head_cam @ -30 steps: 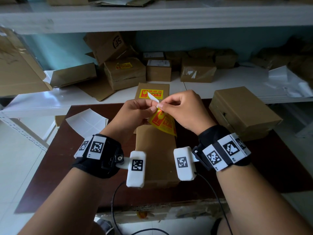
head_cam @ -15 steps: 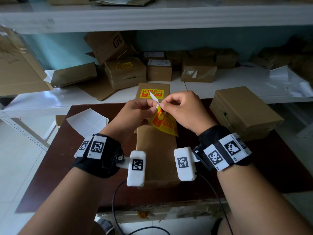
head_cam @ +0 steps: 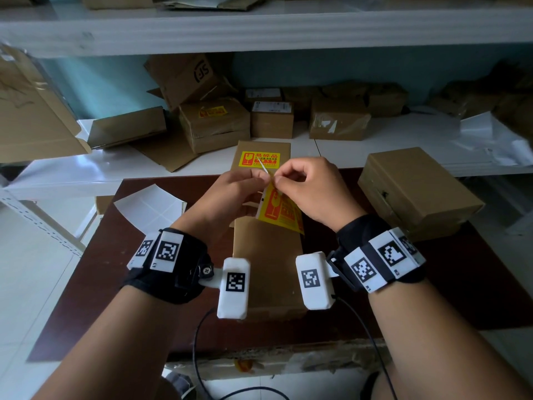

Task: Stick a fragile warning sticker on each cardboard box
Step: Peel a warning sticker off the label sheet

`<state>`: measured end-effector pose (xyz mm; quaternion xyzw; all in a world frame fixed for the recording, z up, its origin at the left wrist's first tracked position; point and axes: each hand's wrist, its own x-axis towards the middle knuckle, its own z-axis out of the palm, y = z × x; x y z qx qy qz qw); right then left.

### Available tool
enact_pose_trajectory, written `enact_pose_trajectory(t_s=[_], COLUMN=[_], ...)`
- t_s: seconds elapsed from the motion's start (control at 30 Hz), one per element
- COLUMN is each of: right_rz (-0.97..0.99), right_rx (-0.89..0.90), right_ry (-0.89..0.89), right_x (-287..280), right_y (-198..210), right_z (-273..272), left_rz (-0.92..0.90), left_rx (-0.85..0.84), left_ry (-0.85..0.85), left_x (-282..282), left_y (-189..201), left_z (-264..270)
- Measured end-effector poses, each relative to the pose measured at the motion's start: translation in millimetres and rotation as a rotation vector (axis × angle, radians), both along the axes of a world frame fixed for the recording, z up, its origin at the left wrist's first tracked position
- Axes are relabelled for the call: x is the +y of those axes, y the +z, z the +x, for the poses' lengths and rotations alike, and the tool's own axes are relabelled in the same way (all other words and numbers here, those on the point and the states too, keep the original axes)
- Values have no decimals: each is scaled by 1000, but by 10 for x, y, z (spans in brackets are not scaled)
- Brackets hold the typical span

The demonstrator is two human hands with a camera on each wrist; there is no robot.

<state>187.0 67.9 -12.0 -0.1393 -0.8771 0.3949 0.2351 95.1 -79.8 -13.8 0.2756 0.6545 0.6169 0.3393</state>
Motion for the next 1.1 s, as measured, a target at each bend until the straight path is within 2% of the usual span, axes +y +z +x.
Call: enact_pose_trajectory(t_s=[0.33, 0.53, 0.77, 1.1], right_rz=[2, -86, -178, -148], right_rx=[-37, -41, -106, -102], right_ry=[-13, -12, 28, 2], right_x=[1, 20, 21, 27], right_y=[-29, -30, 33, 24], right_z=[-15, -22, 14, 21], left_rz=[-30, -26, -26, -30], left_rx=[26, 22, 77, 97], left_ry=[44, 63, 9, -26], left_x=[8, 4, -3, 5], left_y=[-26, -13, -5, -7], left_z=[-54, -46, -24, -4])
